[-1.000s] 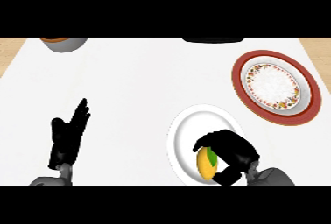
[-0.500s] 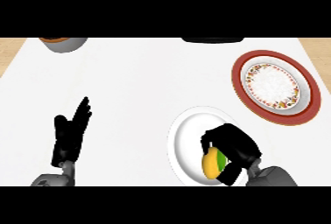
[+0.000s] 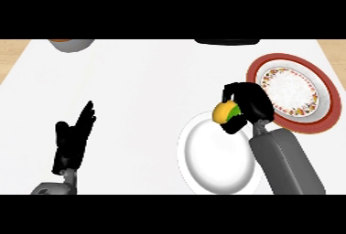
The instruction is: Pick the lemon from the plate and place it in the plate
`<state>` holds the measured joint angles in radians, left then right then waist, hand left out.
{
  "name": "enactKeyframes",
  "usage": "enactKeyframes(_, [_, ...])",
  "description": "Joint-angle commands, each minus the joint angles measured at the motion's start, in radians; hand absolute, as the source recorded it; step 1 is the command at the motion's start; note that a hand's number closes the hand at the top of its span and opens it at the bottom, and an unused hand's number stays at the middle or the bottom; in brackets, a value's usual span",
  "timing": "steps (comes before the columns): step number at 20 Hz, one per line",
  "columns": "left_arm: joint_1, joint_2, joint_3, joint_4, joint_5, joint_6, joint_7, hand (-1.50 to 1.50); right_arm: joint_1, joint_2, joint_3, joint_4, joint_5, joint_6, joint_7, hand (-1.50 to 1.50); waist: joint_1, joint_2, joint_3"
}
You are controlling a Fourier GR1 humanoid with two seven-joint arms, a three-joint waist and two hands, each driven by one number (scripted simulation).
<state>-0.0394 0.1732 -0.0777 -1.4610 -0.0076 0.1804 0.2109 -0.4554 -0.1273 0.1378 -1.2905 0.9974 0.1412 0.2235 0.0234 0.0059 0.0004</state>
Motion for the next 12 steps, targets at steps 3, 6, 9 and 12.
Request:
enactKeyframes(3, [0.010, 0.003, 0.008, -0.031, 0.005, -0.010, 0.038, 0.00, -0.116, 0.000, -0.082, 0.000, 0.033, -0.096, 0.066, 1.50, -0.016, -0.006, 0.000])
enactKeyframes(6, [-0.021, 0.025, 0.038, -0.009, 0.020, -0.021, 0.039, 0.00, -0.181, -0.014, -0.145, -0.055, 0.064, -0.209, 0.121, 1.50, -0.019, -0.007, 0.000])
enactKeyframes(9, [-0.014, 0.019, 0.032, 0.001, 0.005, -0.016, 0.022, 0.00, -0.209, -0.038, -0.183, -0.094, 0.103, -0.231, 0.197, 1.50, -0.020, -0.008, -0.001])
enactKeyframes(12, [0.016, 0.008, 0.044, -0.010, 0.013, -0.021, 0.008, 0.00, -0.153, -0.015, -0.192, -0.055, 0.121, -0.307, 0.196, 1.50, -0.018, -0.005, 0.000])
